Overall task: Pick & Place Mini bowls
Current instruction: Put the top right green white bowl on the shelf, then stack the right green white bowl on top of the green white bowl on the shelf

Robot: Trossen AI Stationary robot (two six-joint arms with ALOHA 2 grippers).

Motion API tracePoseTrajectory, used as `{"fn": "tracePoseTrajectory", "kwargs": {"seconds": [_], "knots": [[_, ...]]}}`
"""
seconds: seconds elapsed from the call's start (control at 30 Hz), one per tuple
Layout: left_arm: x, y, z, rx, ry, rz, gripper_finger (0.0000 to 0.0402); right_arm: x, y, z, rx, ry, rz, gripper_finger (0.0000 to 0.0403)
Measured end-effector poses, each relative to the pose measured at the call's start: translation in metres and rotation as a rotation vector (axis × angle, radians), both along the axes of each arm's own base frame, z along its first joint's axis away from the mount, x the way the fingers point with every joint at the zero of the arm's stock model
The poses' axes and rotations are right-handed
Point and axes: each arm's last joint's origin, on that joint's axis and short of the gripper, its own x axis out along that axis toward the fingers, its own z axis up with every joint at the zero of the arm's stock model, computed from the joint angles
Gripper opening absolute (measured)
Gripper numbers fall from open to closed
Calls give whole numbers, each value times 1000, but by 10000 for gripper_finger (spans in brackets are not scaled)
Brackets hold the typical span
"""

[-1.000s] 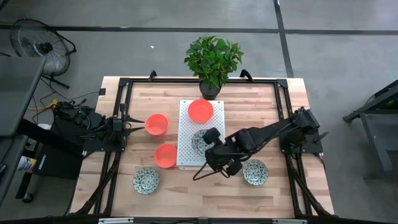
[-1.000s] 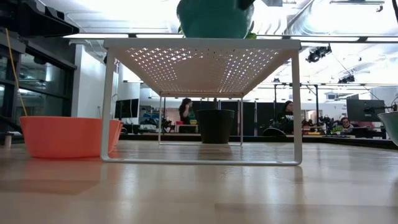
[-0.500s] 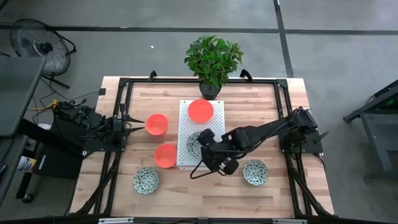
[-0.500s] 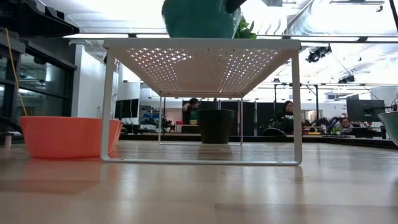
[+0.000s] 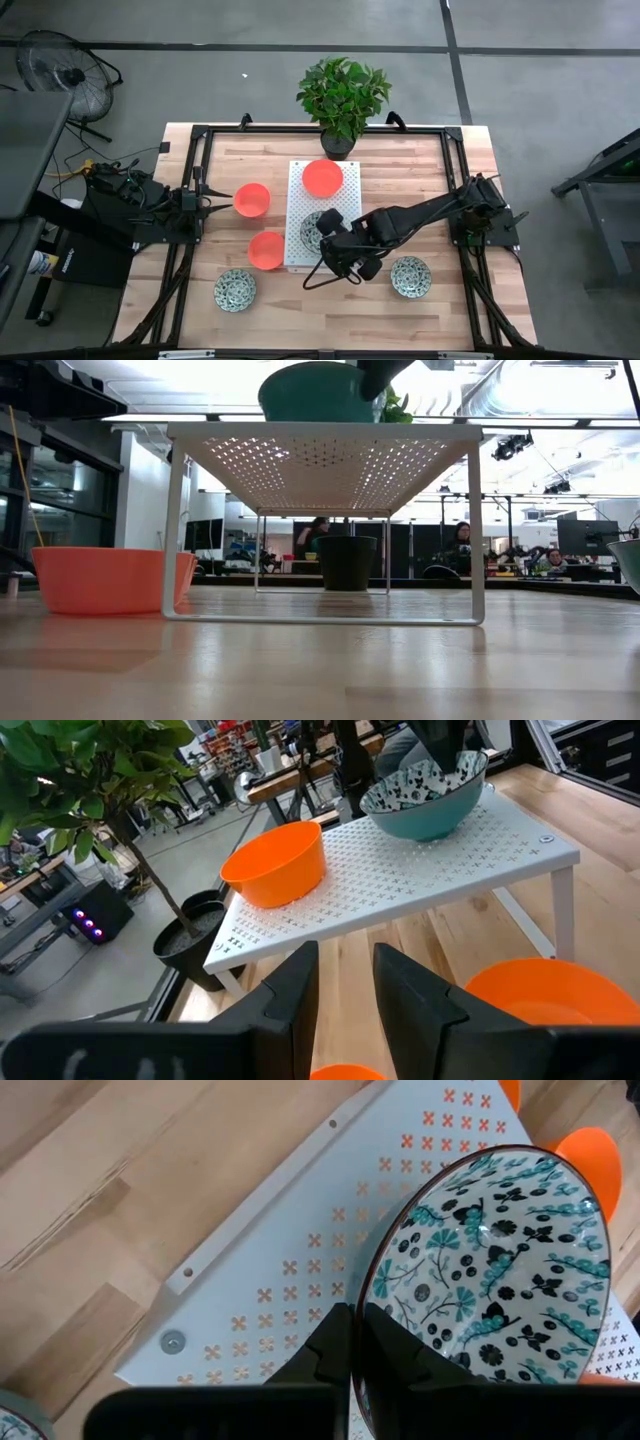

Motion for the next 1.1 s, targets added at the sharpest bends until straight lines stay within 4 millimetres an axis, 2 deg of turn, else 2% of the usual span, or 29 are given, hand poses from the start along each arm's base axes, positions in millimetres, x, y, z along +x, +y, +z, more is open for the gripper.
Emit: {"fn": "tracePoseTrajectory", "kwargs": {"seconds": [0.6,0.77,0.9,1.1], "knots": [[0,0,0,0,0,0,95,0,0,1,2,-16,-68,119],[0,0,0,0,0,0,95,-4,-2,18,13,-31,-130,138],[0,0,0,0,0,0,95,-12,-2,40,-33,-55,-201,147],[0,0,0,0,0,0,95,-36,-4,68,15,-26,-464,149]]}}
